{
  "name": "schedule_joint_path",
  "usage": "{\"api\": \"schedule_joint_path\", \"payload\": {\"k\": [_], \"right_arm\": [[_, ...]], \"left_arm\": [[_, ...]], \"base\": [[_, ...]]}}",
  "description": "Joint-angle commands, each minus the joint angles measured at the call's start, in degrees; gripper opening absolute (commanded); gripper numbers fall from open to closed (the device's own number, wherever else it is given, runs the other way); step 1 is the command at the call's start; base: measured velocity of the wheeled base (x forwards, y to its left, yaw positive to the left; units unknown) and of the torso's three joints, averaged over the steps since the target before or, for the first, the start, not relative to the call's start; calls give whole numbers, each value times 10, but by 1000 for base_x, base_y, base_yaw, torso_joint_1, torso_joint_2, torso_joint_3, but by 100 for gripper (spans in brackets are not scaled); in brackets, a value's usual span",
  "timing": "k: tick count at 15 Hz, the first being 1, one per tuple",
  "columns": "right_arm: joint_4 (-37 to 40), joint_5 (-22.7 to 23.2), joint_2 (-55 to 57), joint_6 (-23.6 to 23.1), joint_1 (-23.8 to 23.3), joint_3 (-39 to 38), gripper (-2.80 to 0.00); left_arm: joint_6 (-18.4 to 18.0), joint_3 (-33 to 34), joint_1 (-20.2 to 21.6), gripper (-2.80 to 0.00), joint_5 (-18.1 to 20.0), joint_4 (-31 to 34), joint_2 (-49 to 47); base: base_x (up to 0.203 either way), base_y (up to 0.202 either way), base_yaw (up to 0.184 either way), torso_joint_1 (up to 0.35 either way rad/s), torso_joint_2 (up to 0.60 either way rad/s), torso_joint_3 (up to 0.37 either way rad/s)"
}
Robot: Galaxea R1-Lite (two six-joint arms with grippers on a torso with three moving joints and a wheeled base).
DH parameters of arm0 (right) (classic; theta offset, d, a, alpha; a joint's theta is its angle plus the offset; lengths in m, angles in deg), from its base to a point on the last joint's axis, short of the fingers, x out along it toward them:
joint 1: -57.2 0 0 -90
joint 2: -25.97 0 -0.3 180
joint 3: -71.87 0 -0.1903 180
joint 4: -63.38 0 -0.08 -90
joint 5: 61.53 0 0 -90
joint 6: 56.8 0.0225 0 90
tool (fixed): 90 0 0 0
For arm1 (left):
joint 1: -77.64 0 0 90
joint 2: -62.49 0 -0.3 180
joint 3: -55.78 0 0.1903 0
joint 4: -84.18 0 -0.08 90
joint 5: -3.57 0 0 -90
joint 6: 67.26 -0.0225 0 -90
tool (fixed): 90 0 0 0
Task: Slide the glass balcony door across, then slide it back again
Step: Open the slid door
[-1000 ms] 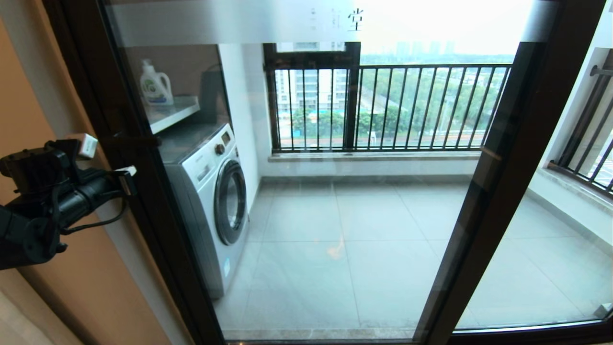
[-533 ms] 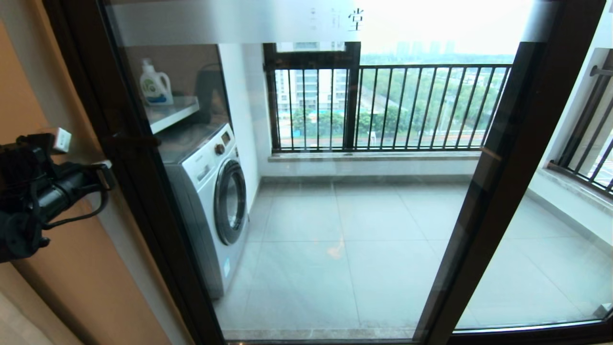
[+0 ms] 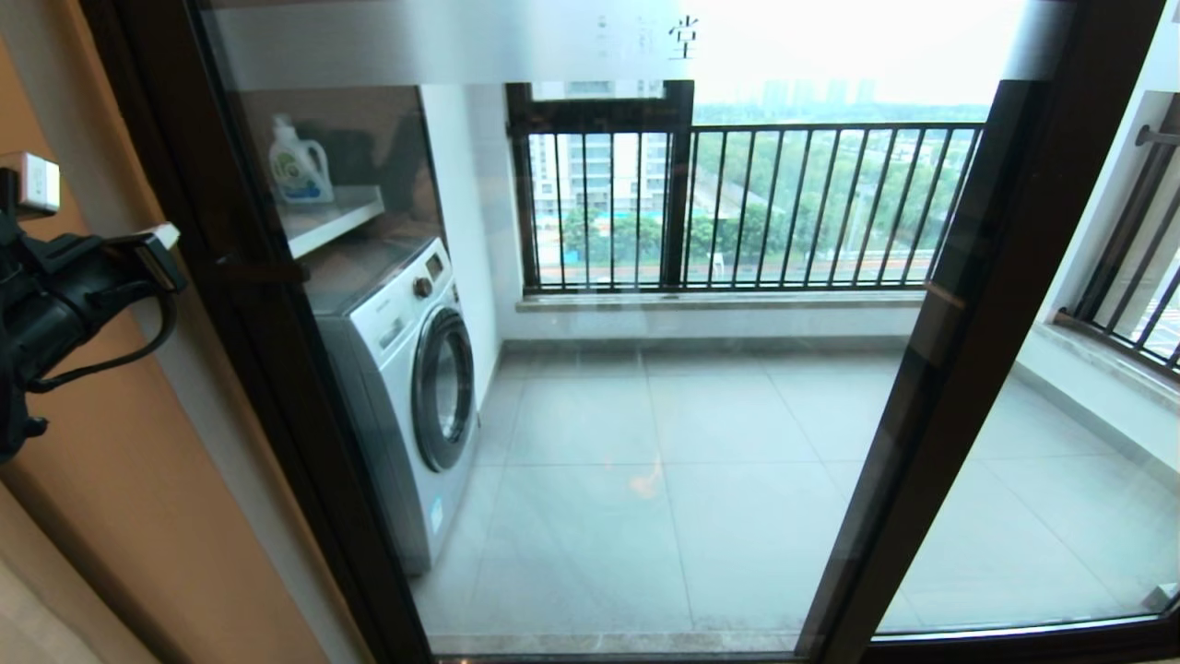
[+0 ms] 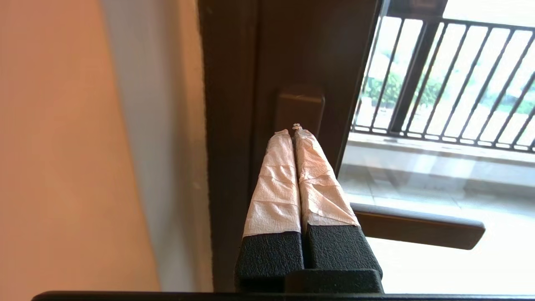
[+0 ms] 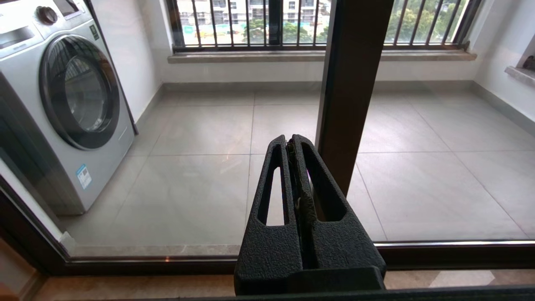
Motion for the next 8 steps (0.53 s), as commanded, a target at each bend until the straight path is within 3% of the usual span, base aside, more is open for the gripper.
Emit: {"api": "schedule_joint_path", "payload": {"k": [1,8], "right_arm": [[0,0,0,0,0,-7,-280],[0,0,0,0,0,-7,-280]], "left_arm": [[1,5,-6,-280,0,0,28],[3,11,-134,-280,-7,13,18]], "base": [[0,0,0,0,0,0],[0,0,0,0,0,0]]}}
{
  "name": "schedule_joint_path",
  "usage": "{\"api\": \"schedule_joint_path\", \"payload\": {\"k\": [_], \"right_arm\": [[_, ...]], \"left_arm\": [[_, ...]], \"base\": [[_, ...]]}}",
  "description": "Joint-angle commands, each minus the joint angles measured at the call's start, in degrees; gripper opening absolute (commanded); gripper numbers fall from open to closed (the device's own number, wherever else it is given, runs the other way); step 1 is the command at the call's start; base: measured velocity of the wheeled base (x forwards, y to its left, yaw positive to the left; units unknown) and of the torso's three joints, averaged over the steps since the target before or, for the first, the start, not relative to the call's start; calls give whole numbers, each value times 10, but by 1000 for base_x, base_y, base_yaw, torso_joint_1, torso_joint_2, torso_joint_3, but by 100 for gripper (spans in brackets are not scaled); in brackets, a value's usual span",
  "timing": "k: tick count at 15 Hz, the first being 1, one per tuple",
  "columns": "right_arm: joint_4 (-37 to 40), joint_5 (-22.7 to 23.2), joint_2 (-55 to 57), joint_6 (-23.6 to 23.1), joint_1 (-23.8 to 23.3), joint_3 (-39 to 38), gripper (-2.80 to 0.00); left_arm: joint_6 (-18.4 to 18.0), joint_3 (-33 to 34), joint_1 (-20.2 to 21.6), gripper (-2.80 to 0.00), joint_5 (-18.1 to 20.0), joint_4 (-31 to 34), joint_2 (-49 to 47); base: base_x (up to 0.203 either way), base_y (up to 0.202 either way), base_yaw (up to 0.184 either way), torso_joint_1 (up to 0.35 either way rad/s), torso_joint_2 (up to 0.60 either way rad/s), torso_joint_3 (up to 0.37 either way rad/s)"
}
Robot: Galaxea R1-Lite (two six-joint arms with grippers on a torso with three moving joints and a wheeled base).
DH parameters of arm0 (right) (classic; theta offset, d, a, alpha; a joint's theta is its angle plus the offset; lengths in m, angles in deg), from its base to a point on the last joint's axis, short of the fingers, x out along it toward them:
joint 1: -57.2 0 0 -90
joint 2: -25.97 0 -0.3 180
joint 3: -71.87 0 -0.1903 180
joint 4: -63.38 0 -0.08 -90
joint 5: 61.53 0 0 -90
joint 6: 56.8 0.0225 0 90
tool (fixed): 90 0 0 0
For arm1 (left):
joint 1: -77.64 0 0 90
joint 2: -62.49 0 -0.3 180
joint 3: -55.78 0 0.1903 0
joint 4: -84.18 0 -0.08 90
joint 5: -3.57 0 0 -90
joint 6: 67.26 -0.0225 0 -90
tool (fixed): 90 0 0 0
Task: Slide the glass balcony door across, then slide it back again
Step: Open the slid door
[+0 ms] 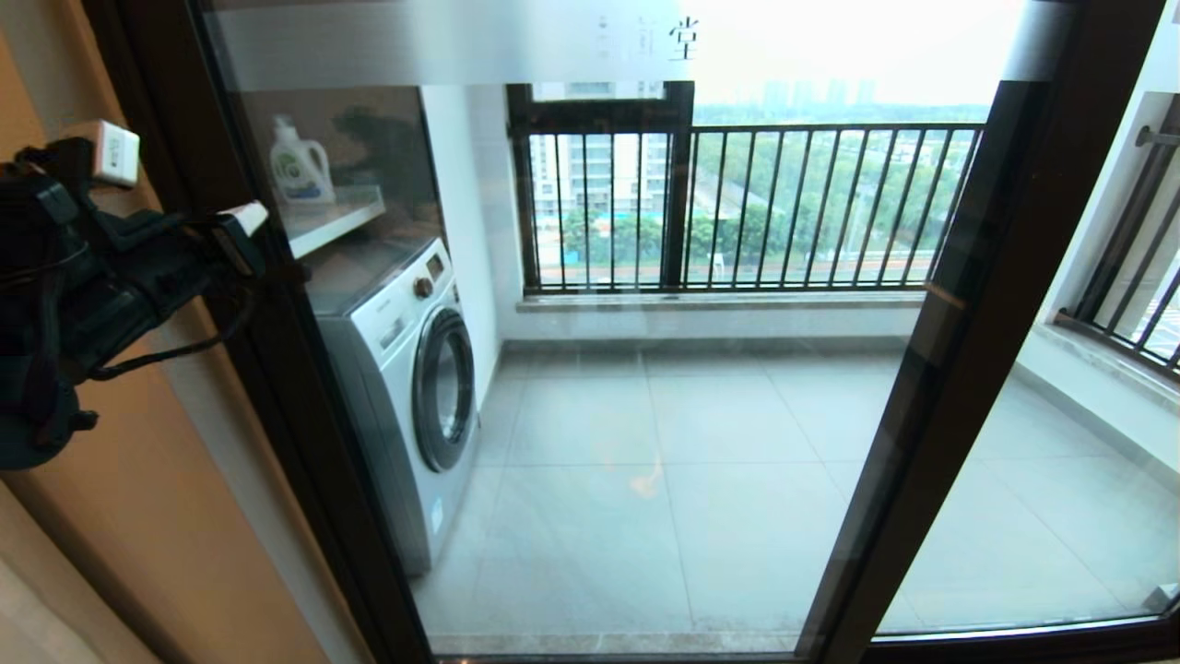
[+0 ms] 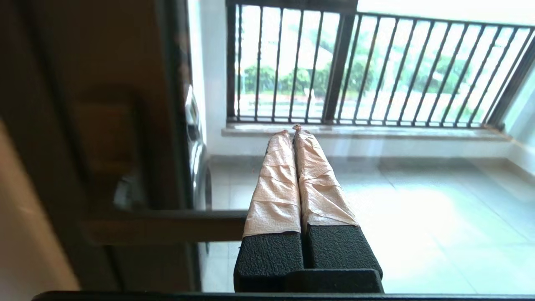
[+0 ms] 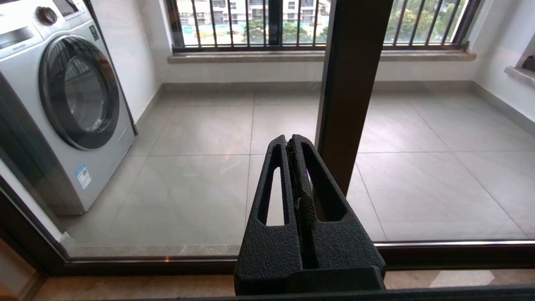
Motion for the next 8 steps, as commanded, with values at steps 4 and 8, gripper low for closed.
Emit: {"api": "schedule_joint_path", "payload": {"k": [4,8], "right_arm": [[0,0,0,-1,0,-7,-280],[0,0,0,0,0,-7,-280]], "left_arm": [[-2,3,-12,-280,-26,-5,-68],[-11,10,-10,-280,-53,-7,-133]], "base": [[0,0,0,0,0,0],[0,0,0,0,0,0]]}}
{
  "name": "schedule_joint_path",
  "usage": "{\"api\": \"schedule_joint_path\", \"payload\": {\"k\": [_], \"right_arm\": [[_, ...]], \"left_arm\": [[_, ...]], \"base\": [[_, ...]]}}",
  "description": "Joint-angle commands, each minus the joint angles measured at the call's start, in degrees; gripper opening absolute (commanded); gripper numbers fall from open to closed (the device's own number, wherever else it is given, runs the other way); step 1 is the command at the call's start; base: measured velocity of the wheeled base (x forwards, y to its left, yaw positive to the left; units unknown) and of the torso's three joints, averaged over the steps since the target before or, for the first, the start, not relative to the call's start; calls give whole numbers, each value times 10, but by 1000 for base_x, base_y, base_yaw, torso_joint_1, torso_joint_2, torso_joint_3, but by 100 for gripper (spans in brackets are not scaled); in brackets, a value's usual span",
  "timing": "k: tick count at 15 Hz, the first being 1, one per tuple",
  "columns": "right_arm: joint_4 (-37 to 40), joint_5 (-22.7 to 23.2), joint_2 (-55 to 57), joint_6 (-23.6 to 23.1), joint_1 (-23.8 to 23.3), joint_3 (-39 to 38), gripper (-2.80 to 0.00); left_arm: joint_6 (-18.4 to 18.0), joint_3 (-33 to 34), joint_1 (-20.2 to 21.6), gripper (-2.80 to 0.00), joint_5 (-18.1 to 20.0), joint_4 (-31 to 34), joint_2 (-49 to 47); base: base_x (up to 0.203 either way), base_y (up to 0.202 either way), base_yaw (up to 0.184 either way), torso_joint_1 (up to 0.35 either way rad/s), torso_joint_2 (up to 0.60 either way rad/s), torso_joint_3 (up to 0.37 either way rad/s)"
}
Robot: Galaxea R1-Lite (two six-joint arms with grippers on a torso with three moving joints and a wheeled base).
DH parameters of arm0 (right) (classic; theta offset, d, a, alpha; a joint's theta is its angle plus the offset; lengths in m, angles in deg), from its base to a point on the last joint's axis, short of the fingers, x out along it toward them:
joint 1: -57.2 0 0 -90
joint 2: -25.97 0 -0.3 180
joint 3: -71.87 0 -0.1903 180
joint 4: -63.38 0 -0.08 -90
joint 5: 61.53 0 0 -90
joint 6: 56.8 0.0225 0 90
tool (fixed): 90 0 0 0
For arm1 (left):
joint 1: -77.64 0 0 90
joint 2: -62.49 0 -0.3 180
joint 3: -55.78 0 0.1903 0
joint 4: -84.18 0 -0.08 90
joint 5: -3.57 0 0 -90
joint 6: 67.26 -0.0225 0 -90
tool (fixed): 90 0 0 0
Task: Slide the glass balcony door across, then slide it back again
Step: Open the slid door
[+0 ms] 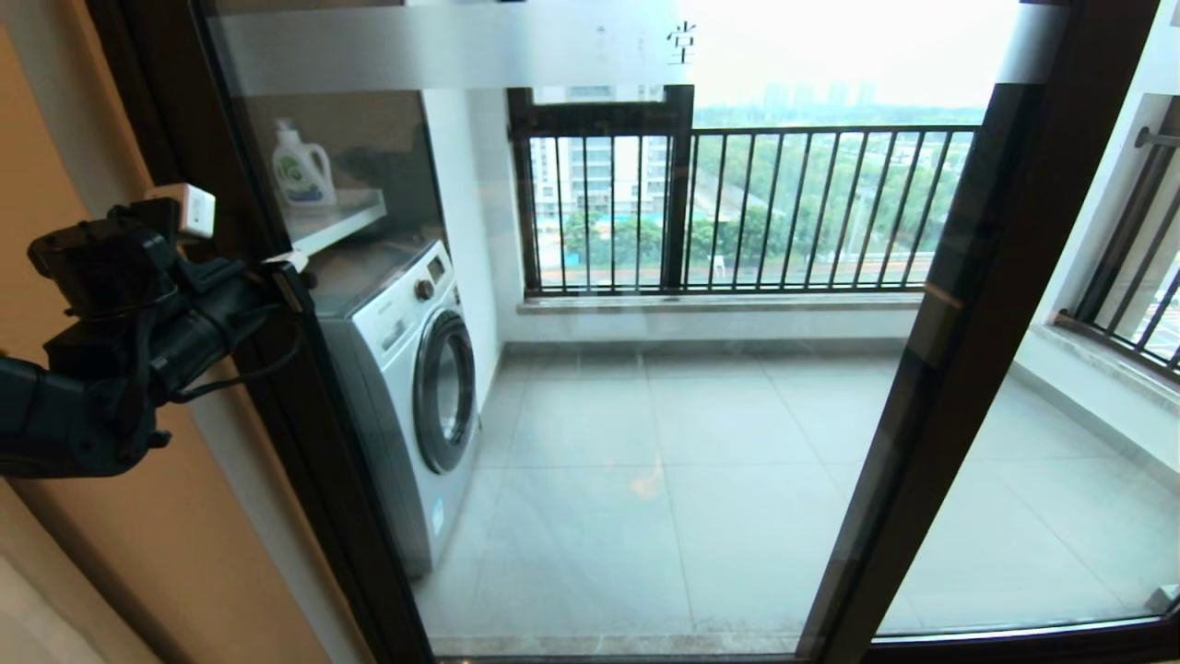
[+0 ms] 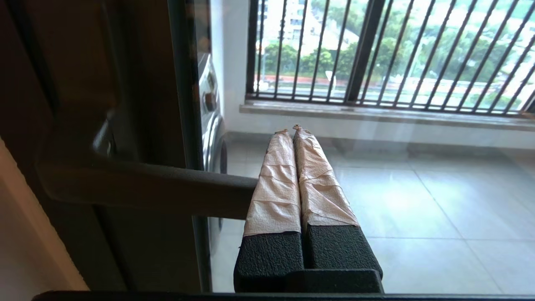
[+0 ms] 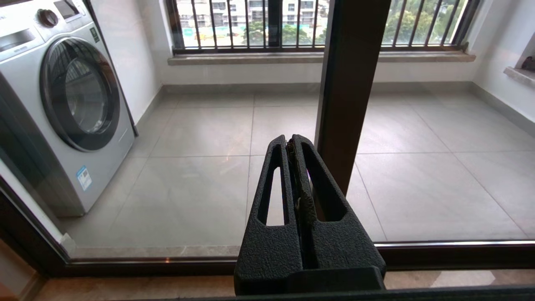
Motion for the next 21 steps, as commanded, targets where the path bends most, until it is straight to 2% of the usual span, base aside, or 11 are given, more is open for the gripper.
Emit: {"api": "schedule_joint_path", "payload": {"k": [1,18,21], "right_arm": [[0,0,0,0,0,-7,-280],[0,0,0,0,0,-7,-280],[0,0,0,0,0,-7,-280]], "left_arm": [[-2,8,4,-280,-8,6,-45],[-3,5,64,-280,-6,6,-83],[-4,-14,94,-280,-3,6,-88]], "base": [[0,0,0,0,0,0],[0,0,0,0,0,0],[0,0,0,0,0,0]]}}
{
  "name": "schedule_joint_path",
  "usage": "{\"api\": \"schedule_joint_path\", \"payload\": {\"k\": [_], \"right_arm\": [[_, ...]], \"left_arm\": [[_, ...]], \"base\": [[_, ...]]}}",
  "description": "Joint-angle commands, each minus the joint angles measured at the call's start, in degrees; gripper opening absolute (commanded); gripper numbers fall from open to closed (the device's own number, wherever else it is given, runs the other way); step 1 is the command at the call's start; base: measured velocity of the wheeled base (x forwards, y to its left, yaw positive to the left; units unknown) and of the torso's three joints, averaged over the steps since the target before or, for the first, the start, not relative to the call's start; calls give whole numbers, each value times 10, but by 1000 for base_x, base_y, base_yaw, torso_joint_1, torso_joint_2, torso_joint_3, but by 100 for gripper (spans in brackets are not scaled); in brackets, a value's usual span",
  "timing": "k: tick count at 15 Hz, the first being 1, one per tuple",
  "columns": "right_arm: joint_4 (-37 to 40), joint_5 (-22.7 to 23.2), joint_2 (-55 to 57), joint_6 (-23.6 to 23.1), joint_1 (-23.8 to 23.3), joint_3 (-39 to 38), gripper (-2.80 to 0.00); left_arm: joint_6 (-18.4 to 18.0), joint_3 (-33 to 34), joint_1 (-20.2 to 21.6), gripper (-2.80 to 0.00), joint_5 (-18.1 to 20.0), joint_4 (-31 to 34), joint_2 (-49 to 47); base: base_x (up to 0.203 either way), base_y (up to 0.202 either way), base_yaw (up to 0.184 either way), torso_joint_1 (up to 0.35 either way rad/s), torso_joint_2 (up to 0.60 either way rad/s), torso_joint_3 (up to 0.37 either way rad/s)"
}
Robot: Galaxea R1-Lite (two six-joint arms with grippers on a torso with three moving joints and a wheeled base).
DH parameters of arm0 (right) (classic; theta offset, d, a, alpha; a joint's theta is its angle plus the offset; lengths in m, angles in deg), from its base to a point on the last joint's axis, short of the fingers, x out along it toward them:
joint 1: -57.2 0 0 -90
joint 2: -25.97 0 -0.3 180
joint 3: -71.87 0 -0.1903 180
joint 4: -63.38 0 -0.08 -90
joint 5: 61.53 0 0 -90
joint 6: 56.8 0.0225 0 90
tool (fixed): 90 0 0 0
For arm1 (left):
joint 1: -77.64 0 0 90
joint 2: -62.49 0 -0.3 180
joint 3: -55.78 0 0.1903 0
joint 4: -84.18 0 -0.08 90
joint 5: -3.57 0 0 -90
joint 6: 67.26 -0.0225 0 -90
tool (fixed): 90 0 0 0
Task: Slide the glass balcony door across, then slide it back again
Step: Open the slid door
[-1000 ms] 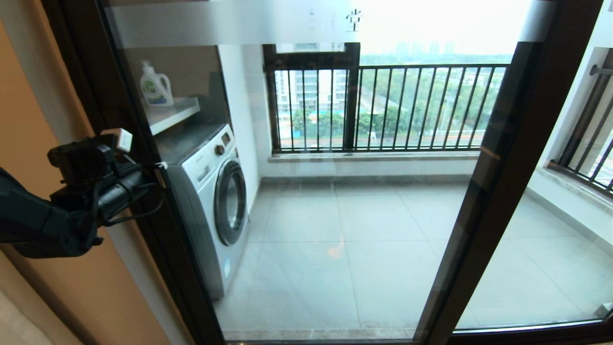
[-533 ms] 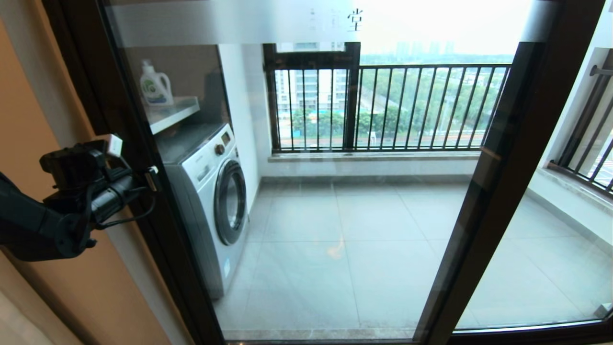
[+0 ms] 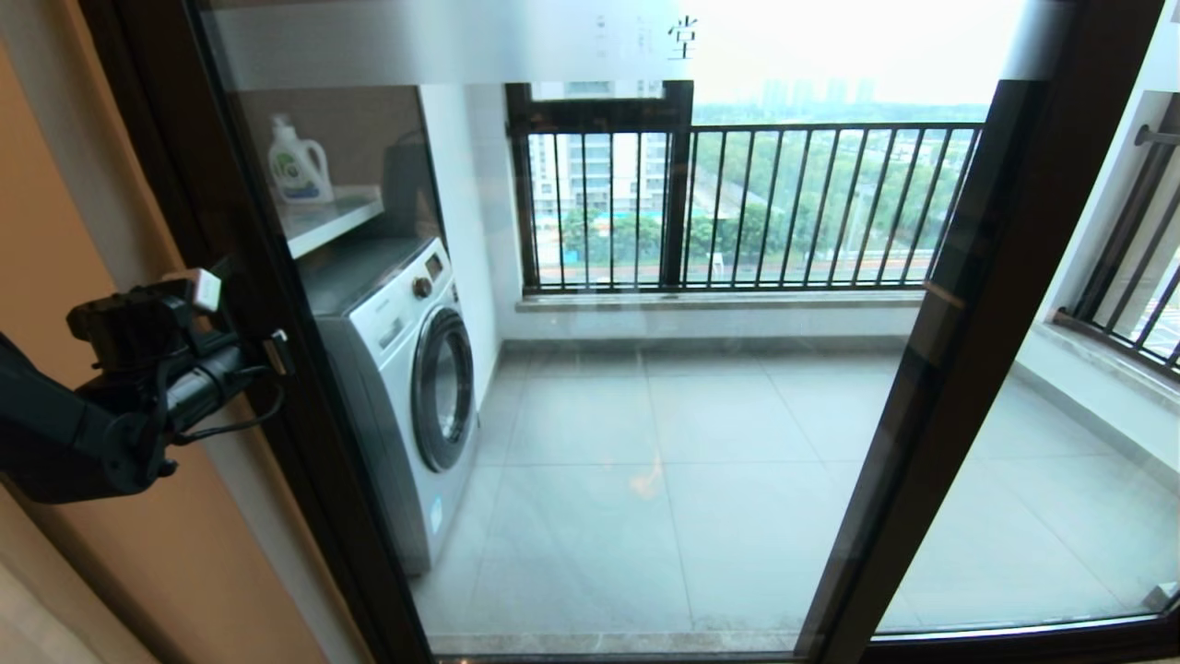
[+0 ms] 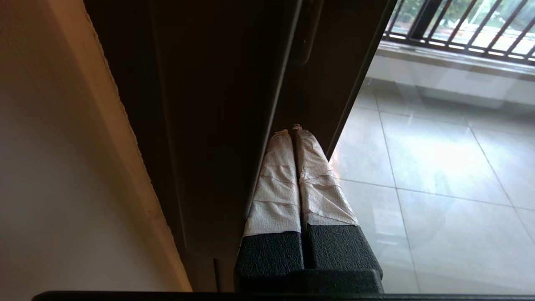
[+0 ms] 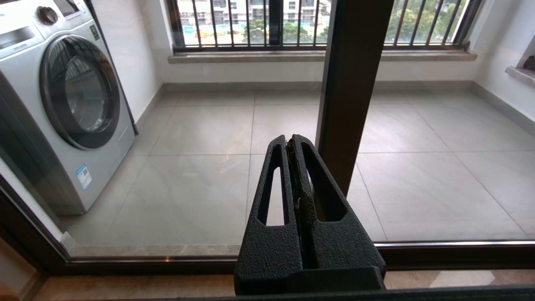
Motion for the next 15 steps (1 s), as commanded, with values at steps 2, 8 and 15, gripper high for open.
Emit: {"api": "schedule_joint_path", "payload": {"k": [2,8,15], "right_arm": [[0,0,0,0,0,-7,-280],[0,0,0,0,0,-7,-280],[0,0,0,0,0,-7,-280]], "left_arm": [[1,-19,26,-280,1,-6,-11],[0,68,30,-280,57,-28,39],[-26,203,34,-280,120,-228,63]], "base": [[0,0,0,0,0,0],[0,0,0,0,0,0],[0,0,0,0,0,0]]}}
